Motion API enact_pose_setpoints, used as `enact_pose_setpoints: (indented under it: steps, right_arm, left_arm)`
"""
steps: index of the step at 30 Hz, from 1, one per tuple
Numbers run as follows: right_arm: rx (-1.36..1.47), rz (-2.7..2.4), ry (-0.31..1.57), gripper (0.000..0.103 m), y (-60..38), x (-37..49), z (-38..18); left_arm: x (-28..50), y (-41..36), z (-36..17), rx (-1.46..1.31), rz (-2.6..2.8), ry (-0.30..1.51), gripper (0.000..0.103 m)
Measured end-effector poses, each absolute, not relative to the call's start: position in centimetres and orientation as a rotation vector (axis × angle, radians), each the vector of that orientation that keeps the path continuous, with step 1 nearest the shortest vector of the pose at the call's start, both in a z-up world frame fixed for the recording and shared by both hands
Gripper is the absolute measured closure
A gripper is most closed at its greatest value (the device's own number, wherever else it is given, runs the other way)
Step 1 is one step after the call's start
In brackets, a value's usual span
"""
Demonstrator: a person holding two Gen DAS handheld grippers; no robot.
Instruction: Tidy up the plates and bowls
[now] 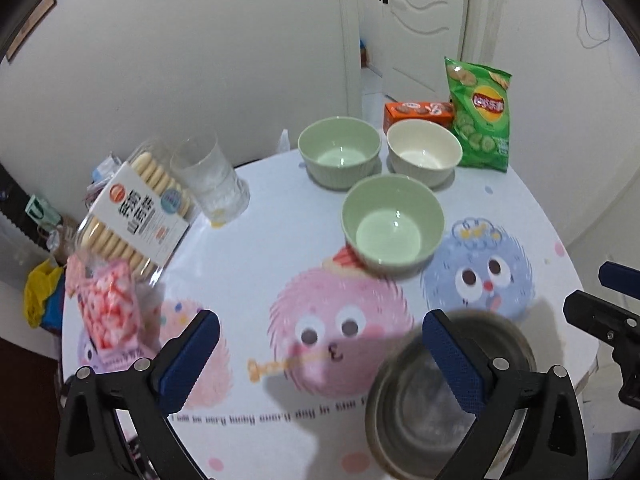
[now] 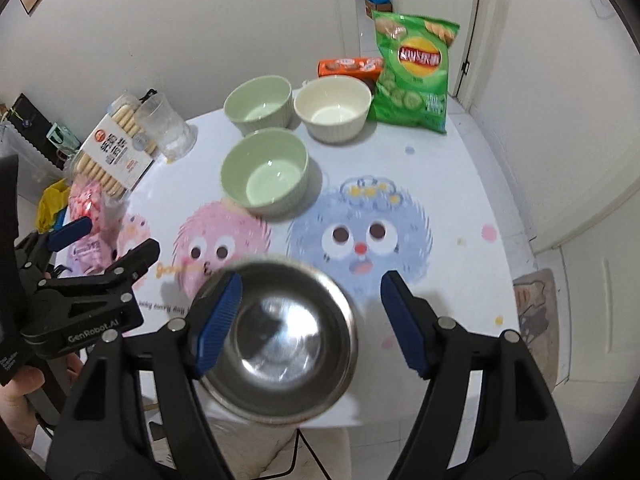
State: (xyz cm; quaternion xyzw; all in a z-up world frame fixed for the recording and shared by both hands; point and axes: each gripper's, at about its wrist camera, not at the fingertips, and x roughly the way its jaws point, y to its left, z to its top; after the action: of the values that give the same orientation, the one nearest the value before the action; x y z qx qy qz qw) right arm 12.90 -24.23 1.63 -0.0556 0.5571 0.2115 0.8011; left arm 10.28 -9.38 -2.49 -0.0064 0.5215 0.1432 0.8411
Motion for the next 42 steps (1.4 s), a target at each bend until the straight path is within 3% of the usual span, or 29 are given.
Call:
enact_pose_setpoints:
  steps: [13,42]
  right_arm:
    - [-0.129,0.437,1.218,0.03,-21.2,18.0,0.4]
    - [-0.075,0.418,1.373,0.03,-17.3,26.1,-7.9]
  left_arm:
    - [14.6,-7.7,-3.4,-0.004,0.284,1.115,0.0]
    - [21.6,-3.2,-11.6,-0.11,0.263,1.24,0.0]
